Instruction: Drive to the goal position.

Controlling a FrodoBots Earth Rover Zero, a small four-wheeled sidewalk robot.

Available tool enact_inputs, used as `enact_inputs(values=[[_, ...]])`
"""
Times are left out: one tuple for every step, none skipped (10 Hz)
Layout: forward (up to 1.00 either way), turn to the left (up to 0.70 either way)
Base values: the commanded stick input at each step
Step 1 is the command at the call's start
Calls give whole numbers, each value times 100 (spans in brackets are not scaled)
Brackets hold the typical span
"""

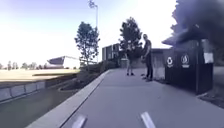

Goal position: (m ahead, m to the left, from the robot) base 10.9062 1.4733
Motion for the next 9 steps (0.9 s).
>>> enact_inputs(values=[[98, 0], [98, 0], [98, 0], [98, 0], [98, 0], [98, 13], [98, 39], [98, 39], [98, 34]])
